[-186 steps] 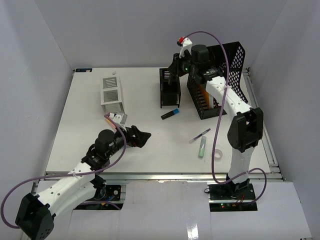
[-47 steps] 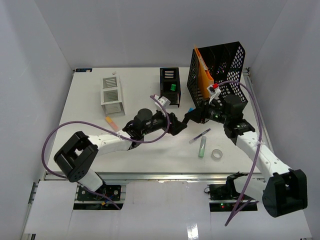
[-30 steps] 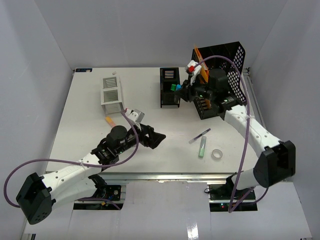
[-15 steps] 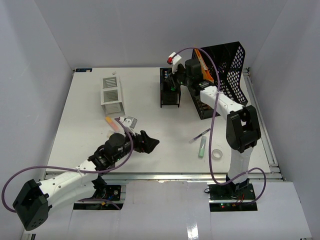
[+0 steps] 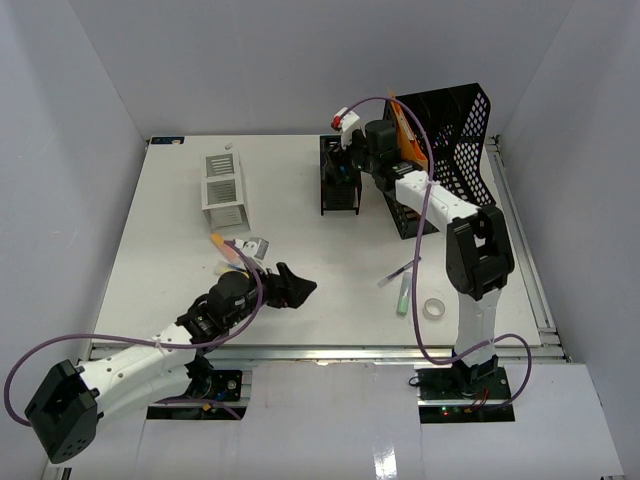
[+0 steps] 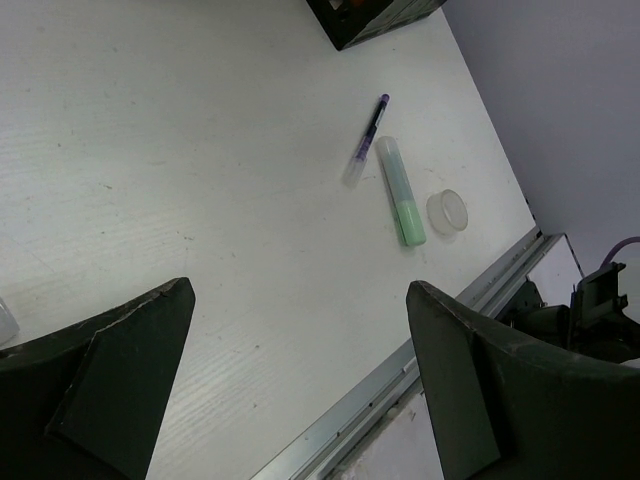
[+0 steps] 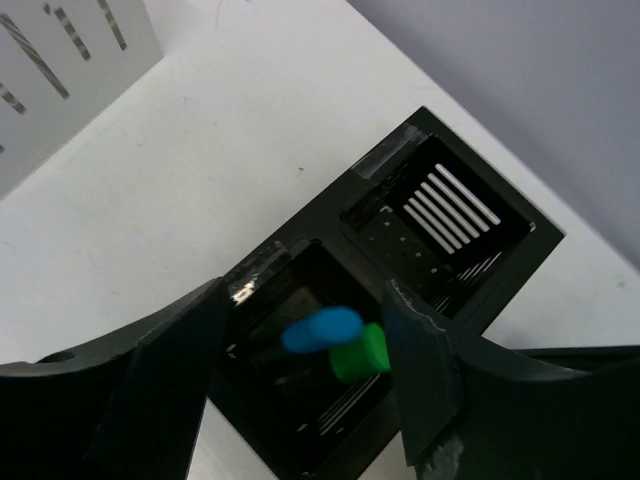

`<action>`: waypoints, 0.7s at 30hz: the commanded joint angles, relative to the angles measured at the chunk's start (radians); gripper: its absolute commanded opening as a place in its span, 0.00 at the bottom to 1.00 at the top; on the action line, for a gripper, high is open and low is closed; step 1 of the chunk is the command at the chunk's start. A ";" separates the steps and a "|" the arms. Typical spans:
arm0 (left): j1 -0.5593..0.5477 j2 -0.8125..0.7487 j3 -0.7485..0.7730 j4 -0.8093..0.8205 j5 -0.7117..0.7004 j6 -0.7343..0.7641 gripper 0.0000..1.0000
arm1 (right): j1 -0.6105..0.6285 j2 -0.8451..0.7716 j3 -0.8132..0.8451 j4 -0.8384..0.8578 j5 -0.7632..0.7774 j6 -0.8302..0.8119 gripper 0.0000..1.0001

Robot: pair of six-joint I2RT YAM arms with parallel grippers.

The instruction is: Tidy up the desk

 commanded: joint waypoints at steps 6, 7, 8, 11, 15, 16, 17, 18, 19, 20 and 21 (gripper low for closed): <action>0.000 0.205 0.149 0.009 0.216 0.035 0.90 | -0.094 -0.580 -0.273 -0.223 -0.360 -0.145 0.98; -0.001 0.227 0.174 -0.004 0.233 0.031 0.85 | -0.129 -0.644 -0.315 -0.244 -0.447 -0.153 0.98; -0.001 0.247 0.191 -0.016 0.244 0.023 0.81 | -0.161 -0.686 -0.353 -0.262 -0.522 -0.161 0.98; -0.020 0.372 0.259 -0.063 0.255 -0.012 0.69 | -0.263 -0.830 -0.569 -0.310 -0.683 -0.201 0.98; -0.110 0.603 0.454 -0.164 0.176 -0.026 0.68 | -0.369 -0.966 -0.811 -0.300 -0.716 -0.211 0.98; -0.145 0.652 0.506 -0.213 0.136 -0.025 0.69 | -0.409 -1.002 -0.843 -0.296 -0.720 -0.209 0.98; -0.185 0.703 0.562 -0.270 0.103 -0.025 0.70 | -0.459 -1.042 -0.873 -0.292 -0.724 -0.209 0.98; -0.198 0.763 0.626 -0.293 0.064 -0.030 0.71 | -0.502 -1.059 -0.907 -0.275 -0.736 -0.201 0.98; -0.213 0.808 0.672 -0.318 0.030 -0.035 0.72 | -0.551 -1.082 -0.928 -0.266 -0.749 -0.191 0.98; -0.228 0.846 0.714 -0.342 0.000 -0.041 0.72 | -0.602 -1.102 -0.942 -0.261 -0.762 -0.182 0.98; -0.247 0.875 0.761 -0.353 -0.016 -0.045 0.72 | -0.652 -1.104 -0.948 -0.262 -0.775 -0.177 0.98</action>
